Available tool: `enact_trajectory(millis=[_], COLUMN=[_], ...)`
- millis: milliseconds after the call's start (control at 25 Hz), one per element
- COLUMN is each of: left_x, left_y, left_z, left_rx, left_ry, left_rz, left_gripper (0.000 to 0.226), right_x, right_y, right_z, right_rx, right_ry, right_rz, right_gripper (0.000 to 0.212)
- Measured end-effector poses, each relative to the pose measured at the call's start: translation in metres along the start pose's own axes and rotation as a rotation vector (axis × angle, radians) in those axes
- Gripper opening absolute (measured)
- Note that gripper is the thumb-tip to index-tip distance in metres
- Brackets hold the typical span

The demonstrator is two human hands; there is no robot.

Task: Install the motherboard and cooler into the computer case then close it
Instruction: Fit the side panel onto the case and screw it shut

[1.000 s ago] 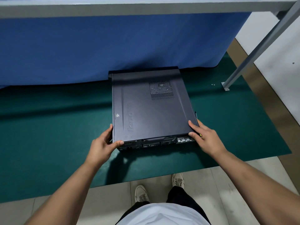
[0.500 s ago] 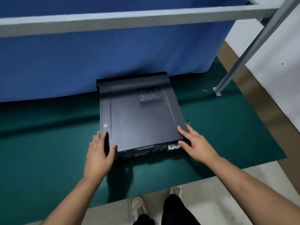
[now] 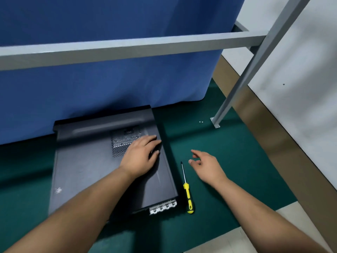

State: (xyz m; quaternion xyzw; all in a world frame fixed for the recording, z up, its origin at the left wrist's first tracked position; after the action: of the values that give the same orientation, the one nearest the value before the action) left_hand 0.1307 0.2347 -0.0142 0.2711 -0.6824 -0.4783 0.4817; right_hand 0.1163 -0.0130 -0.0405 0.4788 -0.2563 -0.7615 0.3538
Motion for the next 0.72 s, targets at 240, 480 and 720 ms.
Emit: enact_trajectory(millis=[240, 480, 720], left_x=[-0.014, -0.018, -0.016], left_y=[-0.016, -0.022, -0.021], left_z=[-0.072, -0.074, -0.074], left_rx=[0.008, 0.038, 0.074], left_ry=[0.039, 0.048, 0.047], left_rz=[-0.170, -0.199, -0.213], left_gripper=[0.038, 0.034, 0.030], right_x=[0.061, 0.058, 0.052], right_y=[0.029, 0.058, 0.056], right_z=[-0.134, -0.252, -0.290], right_rx=[0.092, 0.278, 0.339], right_ry=[-0.229, -0.219, -0.201], right_rz=[0.038, 0.130, 0.398], right_gripper=[0.041, 0.029, 0.030])
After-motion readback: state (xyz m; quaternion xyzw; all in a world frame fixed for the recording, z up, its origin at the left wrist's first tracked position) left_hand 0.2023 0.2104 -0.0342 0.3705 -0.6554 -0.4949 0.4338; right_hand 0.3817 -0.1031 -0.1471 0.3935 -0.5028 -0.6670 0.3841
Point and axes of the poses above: each hand's wrist, its own z-axis away from the middle knuckle, its own y-axis out of the back of the hand, x = y × z, the point moved 9 cm from there along -z, towards the middle knuckle, and after that the axes turned 9 degrees about -y, right-handed, at the moved point
